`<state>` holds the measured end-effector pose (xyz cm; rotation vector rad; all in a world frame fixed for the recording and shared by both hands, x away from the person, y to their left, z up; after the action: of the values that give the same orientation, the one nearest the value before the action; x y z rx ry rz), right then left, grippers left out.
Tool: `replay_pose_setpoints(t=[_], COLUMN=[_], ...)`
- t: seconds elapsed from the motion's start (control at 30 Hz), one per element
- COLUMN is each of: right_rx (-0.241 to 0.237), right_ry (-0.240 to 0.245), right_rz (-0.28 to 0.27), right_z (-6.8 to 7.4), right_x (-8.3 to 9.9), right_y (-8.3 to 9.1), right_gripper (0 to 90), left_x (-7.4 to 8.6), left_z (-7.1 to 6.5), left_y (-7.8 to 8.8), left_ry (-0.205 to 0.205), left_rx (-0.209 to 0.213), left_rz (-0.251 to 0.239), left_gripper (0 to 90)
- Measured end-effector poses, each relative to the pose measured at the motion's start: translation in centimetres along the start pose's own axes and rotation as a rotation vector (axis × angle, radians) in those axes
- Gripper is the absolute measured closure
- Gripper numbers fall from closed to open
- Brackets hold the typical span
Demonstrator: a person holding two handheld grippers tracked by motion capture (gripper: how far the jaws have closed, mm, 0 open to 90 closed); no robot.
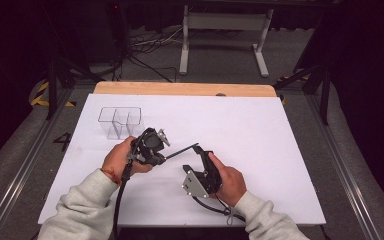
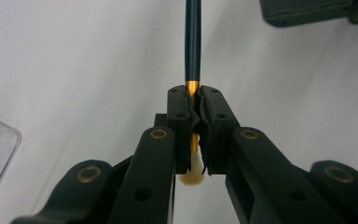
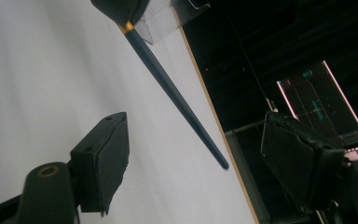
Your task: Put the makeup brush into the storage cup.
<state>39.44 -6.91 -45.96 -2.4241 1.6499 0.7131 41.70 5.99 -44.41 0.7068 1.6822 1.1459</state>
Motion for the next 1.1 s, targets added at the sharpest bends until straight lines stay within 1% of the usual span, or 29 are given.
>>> replay_pose_setpoints(t=[0.03, 0.07, 0.1, 0.17, 0.23, 0.27, 0.3, 0.33, 0.37, 0.43, 0.47, 0.5, 0.57, 0.6, 0.63, 0.67, 0.7, 0.73, 0.77, 0.8, 0.83, 0.9, 0.93, 1.0, 1.03, 1.07, 1.1], right_rx=[0.002, -0.003, -0.002, -0.004, 0.0, 0.0, -0.005, -0.007, -0.006, -0.013, -0.01, -0.004, 0.004, 0.001, 0.002, 0.002, -0.003, -0.005, 0.0, -0.002, -0.002, -0.005, -0.013, -0.022, -0.026, -0.019, -0.016], right_ry=[0.006, 0.024, 0.038, 0.066, 0.079, 0.079, 0.089, 0.084, 0.099, 0.128, 0.168, 0.185, 0.204, 0.217, 0.225, 0.225, 0.234, 0.244, 0.246, 0.261, 0.252, 0.259, 0.248, 0.257, 0.248, 0.235, 0.228], right_rz=[-0.002, -0.006, -0.009, -0.008, -0.007, -0.007, -0.012, -0.007, -0.007, 0.0, 0.001, 0.008, 0.016, 0.023, 0.027, 0.027, 0.033, 0.03, 0.042, 0.04, 0.044, 0.05, 0.045, 0.047, 0.046, 0.046, 0.047], right_z=[0.2, 0.3, 0.5, 0.9, 1.1, 1.1, 1.1, 1.2, 1.3, 1.8, 1.7, 1.7, 1.8, 2.0, 2.1, 2.1, 2.2, 2.3, 2.3, 2.3, 2.4, 2.5, 2.5, 2.5, 2.5, 2.4, 2.3], right_x=[-0.2, -0.3, -0.5, -0.7, -0.9, -0.9, -1.1, -1.2, -1.3, -1.4, -1.4, -1.4, -1.5, -1.4, -1.4, -1.4, -1.4, -1.4, -1.4, -1.5, -1.4, -1.4, -1.5, -1.4, -1.4, -1.4, -1.4], right_y=[-0.1, -0.2, -0.3, -0.5, -0.6, -0.6, -0.7, -0.7, -0.8, -0.8, -0.9, -1.0, -1.1, -1.2, -1.3, -1.3, -1.3, -1.4, -1.4, -1.5, -1.5, -1.5, -1.5, -1.5, -1.5, -1.6, -1.6], right_gripper=[27.4, 28.7, 29.3, 34.1, 36.6, 36.6, 42.0, 44.6, 46.6, 54.7, 57.8, 61.5, 66.7, 69.8, 72.1, 72.1, 76.5, 77.8, 78.5, 78.7, 79.4, 81.1, 82.2, 83.2, 83.3, 83.3, 83.4], left_x=[0.0, 0.0, -0.1, -0.2, -0.2, -0.2, -0.3, -0.3, -0.3, -0.4, -0.5, -0.5, -0.6, -0.6, -0.6, -0.7, -0.7, -0.7, -0.7, -0.7, -0.7, -0.7, -0.8, -0.8, -0.9, -0.9, -1.0], left_z=[-0.1, -0.1, -0.2, -0.4, -0.4, -0.6, -0.6, -0.7, -0.8, -0.8, -0.9, -1.0, -1.1, -1.2, -1.2, -1.2, -1.3, -1.3, -1.3, -1.3, -1.4, -1.4, -1.3, -1.4, -1.3, -1.3, -1.3], left_y=[0.0, 0.0, -0.1, -0.1, -0.2, -0.1, -0.2, -0.2, -0.3, -0.3, -0.3, -0.4, -0.3, -0.3, -0.3, -0.3, -0.3, -0.3, -0.3, -0.2, -0.2, 0.0, 0.1, 0.3, 0.3, 0.4, 0.5], left_ry=[-0.007, -0.009, -0.008, -0.014, -0.015, -0.019, -0.021, -0.021, -0.023, -0.032, -0.03, -0.036, -0.034, -0.039, -0.039, -0.04, -0.04, -0.036, -0.042, -0.04, -0.035, -0.034, -0.041, -0.036, -0.034, -0.033, -0.029], left_rx=[0.005, 0.002, 0.007, 0.009, 0.01, 0.01, 0.013, 0.015, 0.016, 0.015, 0.016, 0.023, 0.027, 0.031, 0.031, 0.032, 0.034, 0.033, 0.031, 0.033, 0.038, 0.041, 0.038, 0.045, 0.043, 0.05, 0.051], left_rz=[0.008, 0.011, 0.004, 0.005, 0.0, 0.007, 0.0, 0.002, 0.005, 0.01, 0.008, 0.006, 0.001, 0.003, 0.003, 0.0, -0.001, -0.01, -0.01, -0.007, -0.014, -0.019, -0.026, -0.039, -0.053, -0.062, -0.091], left_gripper=[83.6, 83.6, 83.6, 83.6, 83.6, 83.6, 83.6, 83.6, 83.6, 83.6, 83.6, 83.6, 83.6, 83.6, 83.6, 83.6, 83.6, 83.6, 83.6, 83.6, 83.6, 83.6, 83.6, 83.5, 83.4, 83.4, 83.4])
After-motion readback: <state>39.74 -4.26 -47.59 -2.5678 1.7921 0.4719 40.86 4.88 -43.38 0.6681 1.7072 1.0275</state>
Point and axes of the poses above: each handheld gripper's, and its own axes: y roughly backward along the jaws, x roughly out of its underside, z roughly to its left, the point moved 8 cm from there along -y, roughly forward along the jaws, and after that the axes turned 8 degrees about x, right-handed, at the moved point
